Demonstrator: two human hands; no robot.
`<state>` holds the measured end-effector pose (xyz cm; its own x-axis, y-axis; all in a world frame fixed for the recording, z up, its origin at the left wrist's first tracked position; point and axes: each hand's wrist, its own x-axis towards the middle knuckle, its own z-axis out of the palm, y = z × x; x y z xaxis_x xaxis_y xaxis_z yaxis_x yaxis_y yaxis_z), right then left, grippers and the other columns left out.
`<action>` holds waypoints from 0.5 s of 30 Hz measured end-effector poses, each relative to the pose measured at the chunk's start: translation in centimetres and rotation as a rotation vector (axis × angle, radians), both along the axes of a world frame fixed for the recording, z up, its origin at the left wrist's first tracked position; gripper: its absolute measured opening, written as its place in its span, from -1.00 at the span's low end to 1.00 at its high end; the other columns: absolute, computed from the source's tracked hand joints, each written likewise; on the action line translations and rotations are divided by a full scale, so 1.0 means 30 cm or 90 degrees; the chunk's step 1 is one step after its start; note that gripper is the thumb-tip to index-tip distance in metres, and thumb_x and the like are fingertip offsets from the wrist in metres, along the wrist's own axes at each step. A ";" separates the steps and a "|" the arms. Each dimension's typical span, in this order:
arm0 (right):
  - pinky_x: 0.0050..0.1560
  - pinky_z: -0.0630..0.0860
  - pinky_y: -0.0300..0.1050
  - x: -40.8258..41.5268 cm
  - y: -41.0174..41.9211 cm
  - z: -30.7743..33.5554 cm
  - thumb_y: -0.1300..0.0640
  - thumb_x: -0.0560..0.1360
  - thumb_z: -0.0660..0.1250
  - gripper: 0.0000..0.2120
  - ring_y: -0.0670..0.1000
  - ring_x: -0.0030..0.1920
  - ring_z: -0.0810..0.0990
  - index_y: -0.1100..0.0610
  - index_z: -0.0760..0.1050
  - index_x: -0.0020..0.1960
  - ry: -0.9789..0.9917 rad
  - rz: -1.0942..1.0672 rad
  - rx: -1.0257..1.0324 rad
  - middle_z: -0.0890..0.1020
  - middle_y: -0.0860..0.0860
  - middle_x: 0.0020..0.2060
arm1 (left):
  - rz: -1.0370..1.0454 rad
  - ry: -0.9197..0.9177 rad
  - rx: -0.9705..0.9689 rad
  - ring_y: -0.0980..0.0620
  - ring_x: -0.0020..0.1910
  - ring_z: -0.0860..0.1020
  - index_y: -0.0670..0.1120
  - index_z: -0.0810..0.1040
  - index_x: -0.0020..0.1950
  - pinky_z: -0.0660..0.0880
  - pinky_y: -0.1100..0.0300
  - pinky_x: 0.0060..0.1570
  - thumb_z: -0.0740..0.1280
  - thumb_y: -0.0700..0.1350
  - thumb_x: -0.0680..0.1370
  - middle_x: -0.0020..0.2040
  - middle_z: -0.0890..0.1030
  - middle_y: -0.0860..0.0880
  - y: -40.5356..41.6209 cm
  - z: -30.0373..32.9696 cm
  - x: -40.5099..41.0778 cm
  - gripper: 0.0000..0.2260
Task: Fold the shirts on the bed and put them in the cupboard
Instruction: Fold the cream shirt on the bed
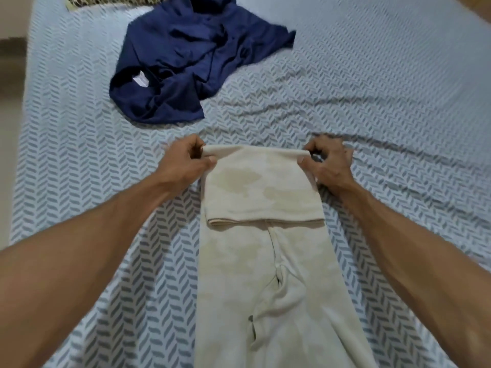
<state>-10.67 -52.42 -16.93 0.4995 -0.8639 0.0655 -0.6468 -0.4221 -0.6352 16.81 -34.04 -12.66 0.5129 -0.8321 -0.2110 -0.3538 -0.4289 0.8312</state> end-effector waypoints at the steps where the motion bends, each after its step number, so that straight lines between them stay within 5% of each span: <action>1: 0.14 0.48 0.33 -0.001 0.006 0.027 -0.23 0.35 0.39 -0.84 0.08 -0.06 0.57 -0.20 0.51 -0.17 -0.031 -0.011 0.048 0.57 -0.11 -0.23 | 0.009 0.047 -0.007 0.00 -0.21 0.50 -0.12 0.45 -0.04 0.42 0.20 -0.28 0.42 -0.18 0.57 -0.17 0.56 -0.10 0.009 0.021 -0.009 -0.85; 6: -0.36 0.50 -0.10 -0.002 0.228 0.249 0.34 0.48 0.44 -0.77 0.06 -0.26 0.52 0.08 0.45 -0.06 -0.164 -0.124 0.207 0.54 0.11 -0.24 | 0.043 0.226 -0.034 0.12 -0.38 0.61 -0.13 0.36 0.17 0.52 0.23 -0.48 0.43 -0.35 0.54 -0.11 0.62 -0.14 0.130 0.176 -0.063 -0.67; 10: -0.10 0.61 -0.16 -0.114 0.337 0.374 0.37 0.38 0.55 -0.64 -0.02 -0.10 0.63 0.13 0.61 0.12 -0.155 -0.087 0.179 0.68 0.09 -0.02 | -0.019 0.170 -0.049 0.06 -0.21 0.61 -0.16 0.56 0.18 0.56 0.23 -0.25 0.54 -0.42 0.38 -0.03 0.64 -0.21 0.258 0.274 -0.092 -0.57; 15: 0.09 0.55 -0.07 -0.285 0.570 0.494 0.30 0.34 0.57 -0.72 -0.12 -0.07 0.65 -0.07 0.66 -0.16 -0.037 0.022 0.125 0.72 -0.04 -0.13 | -0.129 0.007 0.008 0.14 -0.25 0.62 -0.05 0.71 -0.14 0.56 0.14 -0.17 0.58 -0.33 0.31 -0.21 0.71 0.00 0.518 0.345 -0.228 -0.77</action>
